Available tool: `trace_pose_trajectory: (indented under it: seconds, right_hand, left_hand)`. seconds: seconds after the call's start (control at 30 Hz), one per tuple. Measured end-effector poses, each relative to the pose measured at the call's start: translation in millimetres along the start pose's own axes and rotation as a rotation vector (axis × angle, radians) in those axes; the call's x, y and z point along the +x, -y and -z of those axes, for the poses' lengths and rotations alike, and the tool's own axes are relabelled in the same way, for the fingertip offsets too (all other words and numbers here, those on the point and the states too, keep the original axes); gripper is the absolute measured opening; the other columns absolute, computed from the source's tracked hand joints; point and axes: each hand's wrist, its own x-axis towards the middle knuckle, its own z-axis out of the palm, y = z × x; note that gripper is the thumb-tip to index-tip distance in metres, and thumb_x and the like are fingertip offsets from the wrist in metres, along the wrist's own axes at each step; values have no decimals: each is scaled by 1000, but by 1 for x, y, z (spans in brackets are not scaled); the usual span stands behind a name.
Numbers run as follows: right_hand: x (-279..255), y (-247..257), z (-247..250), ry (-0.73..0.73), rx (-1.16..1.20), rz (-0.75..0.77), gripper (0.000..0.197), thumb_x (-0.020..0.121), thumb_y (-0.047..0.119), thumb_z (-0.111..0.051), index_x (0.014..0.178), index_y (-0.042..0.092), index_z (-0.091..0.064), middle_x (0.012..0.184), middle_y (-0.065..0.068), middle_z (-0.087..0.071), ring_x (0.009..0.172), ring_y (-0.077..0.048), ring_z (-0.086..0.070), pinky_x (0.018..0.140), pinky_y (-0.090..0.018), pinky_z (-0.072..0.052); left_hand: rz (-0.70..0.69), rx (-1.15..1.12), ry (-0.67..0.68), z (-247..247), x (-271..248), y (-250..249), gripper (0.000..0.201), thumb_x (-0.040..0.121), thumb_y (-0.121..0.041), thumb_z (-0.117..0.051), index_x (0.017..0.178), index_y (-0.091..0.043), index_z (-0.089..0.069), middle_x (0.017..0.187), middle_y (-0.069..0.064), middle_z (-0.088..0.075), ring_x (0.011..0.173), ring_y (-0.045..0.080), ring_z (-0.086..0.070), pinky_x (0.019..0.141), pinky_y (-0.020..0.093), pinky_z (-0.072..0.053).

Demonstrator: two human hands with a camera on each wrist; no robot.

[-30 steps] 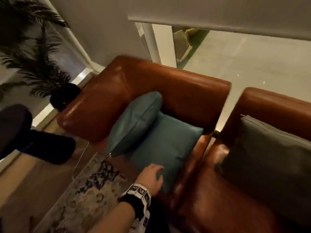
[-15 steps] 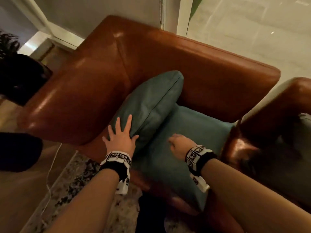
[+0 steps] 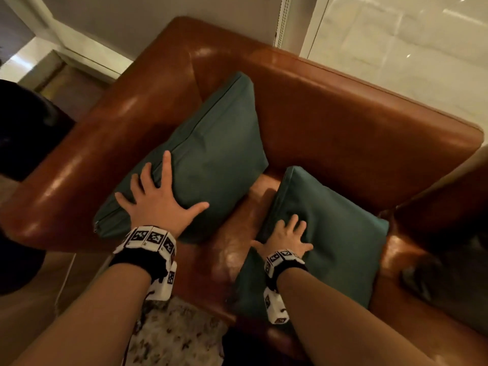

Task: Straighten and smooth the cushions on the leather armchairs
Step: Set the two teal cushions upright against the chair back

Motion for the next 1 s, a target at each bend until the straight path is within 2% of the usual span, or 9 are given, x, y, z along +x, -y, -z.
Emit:
trace_pose_trajectory:
  seconds: [0.1,0.2,0.3,0.4,0.6,0.73,0.83,0.93,1.0]
  right_hand:
    - [-6,-20,10,-73,265,-254,104,67,52,-79,144,27,-14,157,-11,12,145,-38,6,100,-62,-36]
    - [-14,-42,28,-86,525,-333,99,67,26,-81,144,27,-17,154,-16,-9,141,-39,-16,105,-56,-37]
    - [-32,-69,45,-156,624,-162,79,72,8,-70,142,22,-35,143,-13,-39,126,-36,-43,103,-41,-41]
    - [-54,-104,63,-249,693,-44,65,74,5,-65,134,26,-53,125,-6,-60,118,-28,-55,99,-32,-43]
    - [-95,-174,122,-323,642,290,64,74,-6,-71,126,29,-62,109,13,-64,104,-8,-59,93,-20,-40]
    - [-76,-189,162,-81,304,218,78,82,3,-63,144,41,-37,124,2,-64,114,-19,-60,101,-34,-46]
    - [-60,-167,169,88,195,21,82,90,17,-50,154,30,-1,143,-13,-48,124,-29,-53,105,-37,-43]
    - [-62,-144,158,-84,382,-63,75,97,46,-36,154,23,7,162,-7,-15,143,-32,-30,116,-44,-28]
    - [-68,-137,141,-151,365,-99,94,84,78,-29,154,24,3,163,-1,-10,145,-31,-23,115,-50,-27]
  left_hand:
    - [28,49,14,12,12,3,136,47,-84,-66,144,-45,21,152,8,-18,133,43,-27,102,70,-26]
    - [30,81,53,22,25,8,135,42,-85,-67,147,-43,6,148,8,-20,133,43,-25,103,69,-24]
    - [0,68,66,28,35,13,123,43,-83,-69,144,-40,-16,154,9,-19,142,38,-16,109,69,-13]
    - [-33,85,81,36,38,11,111,48,-77,-72,140,-37,-23,139,14,-45,130,41,-39,106,65,-25]
    - [-88,144,59,55,28,7,98,55,-69,-76,136,-38,-29,118,14,-58,113,41,-51,89,63,-39]
    - [2,148,101,53,21,34,110,55,-70,-75,143,-43,-14,132,14,-50,121,42,-45,95,63,-36]
    - [52,129,171,47,19,48,120,56,-72,-73,147,-44,1,149,11,-32,133,41,-32,106,65,-27]
    - [-5,132,147,42,13,49,123,57,-75,-68,146,-44,11,158,3,-14,143,37,-14,110,68,-15]
    - [-21,109,118,42,10,44,125,56,-81,-63,146,-43,15,156,5,-19,142,36,-19,111,66,-15]
